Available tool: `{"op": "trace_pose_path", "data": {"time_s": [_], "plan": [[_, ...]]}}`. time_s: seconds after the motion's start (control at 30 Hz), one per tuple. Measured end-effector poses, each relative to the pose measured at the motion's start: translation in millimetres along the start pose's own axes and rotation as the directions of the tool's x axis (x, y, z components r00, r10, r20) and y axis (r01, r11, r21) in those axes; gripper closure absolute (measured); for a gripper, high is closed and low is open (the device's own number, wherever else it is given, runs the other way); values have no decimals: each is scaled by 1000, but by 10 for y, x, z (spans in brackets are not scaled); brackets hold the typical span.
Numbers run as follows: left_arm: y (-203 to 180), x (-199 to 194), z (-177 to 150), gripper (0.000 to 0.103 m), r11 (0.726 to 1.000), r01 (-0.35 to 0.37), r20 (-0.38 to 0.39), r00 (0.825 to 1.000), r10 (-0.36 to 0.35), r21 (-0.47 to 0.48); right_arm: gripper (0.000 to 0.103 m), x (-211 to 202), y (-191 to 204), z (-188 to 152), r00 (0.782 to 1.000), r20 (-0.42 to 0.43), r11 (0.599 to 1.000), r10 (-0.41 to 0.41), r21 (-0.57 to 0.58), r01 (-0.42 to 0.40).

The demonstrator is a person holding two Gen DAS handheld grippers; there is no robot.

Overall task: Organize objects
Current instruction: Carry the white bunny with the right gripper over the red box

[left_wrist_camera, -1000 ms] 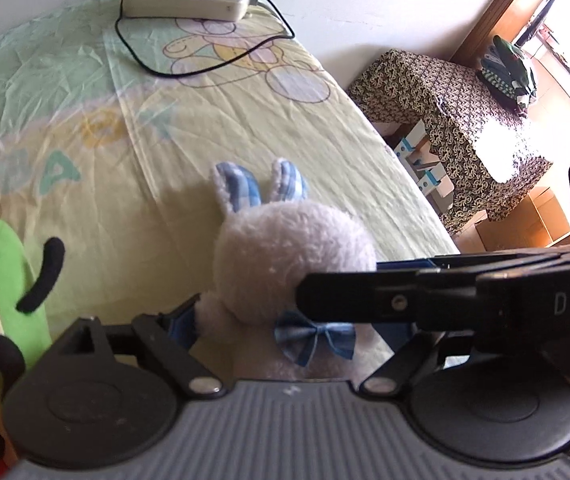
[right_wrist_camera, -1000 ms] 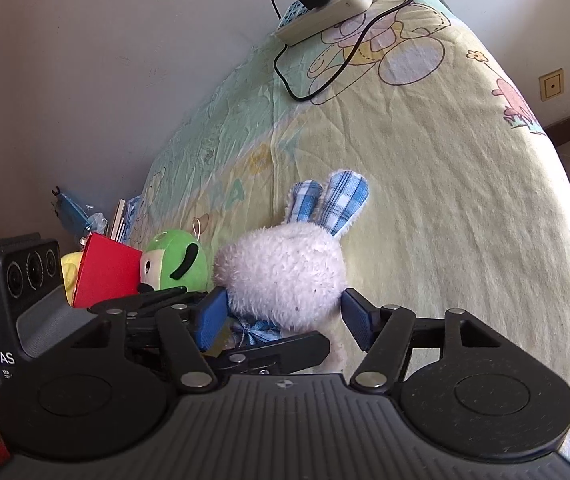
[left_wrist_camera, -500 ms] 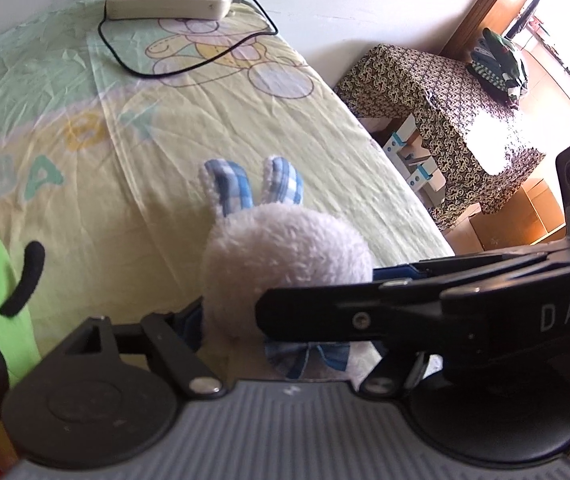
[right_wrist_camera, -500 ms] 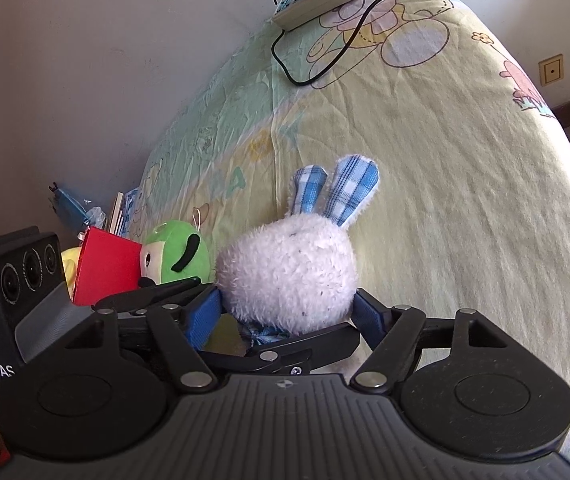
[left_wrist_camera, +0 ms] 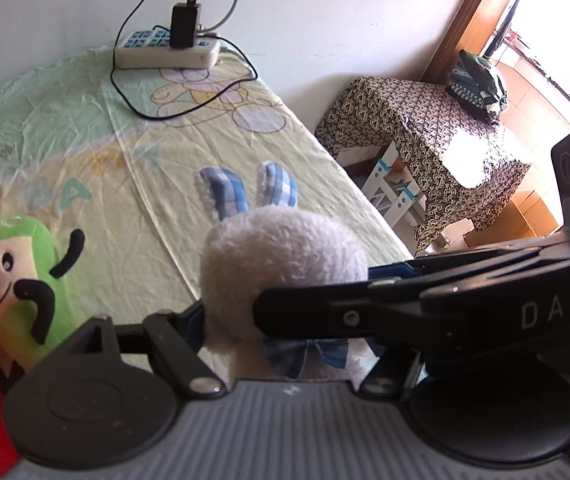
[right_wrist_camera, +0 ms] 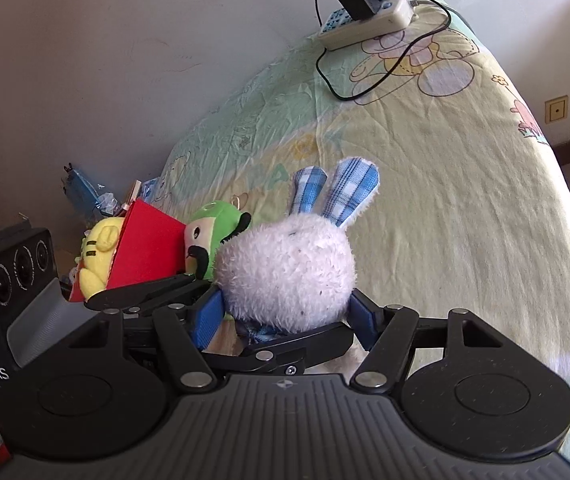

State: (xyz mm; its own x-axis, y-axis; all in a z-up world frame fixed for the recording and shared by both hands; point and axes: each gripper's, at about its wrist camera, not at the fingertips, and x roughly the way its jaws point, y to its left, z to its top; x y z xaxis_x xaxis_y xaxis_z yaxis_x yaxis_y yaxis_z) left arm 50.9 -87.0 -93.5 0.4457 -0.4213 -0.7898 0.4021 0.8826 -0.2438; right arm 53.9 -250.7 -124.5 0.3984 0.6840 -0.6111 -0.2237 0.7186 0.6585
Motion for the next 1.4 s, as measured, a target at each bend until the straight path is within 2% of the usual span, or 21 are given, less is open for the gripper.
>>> {"op": "trace_pose_path", "data": {"time_s": [0.3, 0.6, 1.03, 1.4], "plan": [[-58, -524, -201, 32, 998, -66, 95, 993, 64, 10, 34, -161, 422, -190, 999, 42, 995, 31, -93, -27], [98, -1100, -442, 32, 992, -128, 188, 974, 126, 2, 35, -136, 948, -324, 994, 58, 978, 89, -192, -76], [667, -1923, -749, 32, 996, -88, 286, 955, 78, 20, 34, 19, 1871, -623, 984, 156, 966, 82, -257, -40], [1294, -2334, -932, 32, 998, -69, 337, 939, 64, 2, 35, 415, 2501, -727, 976, 202, 951, 77, -309, -11]]}}
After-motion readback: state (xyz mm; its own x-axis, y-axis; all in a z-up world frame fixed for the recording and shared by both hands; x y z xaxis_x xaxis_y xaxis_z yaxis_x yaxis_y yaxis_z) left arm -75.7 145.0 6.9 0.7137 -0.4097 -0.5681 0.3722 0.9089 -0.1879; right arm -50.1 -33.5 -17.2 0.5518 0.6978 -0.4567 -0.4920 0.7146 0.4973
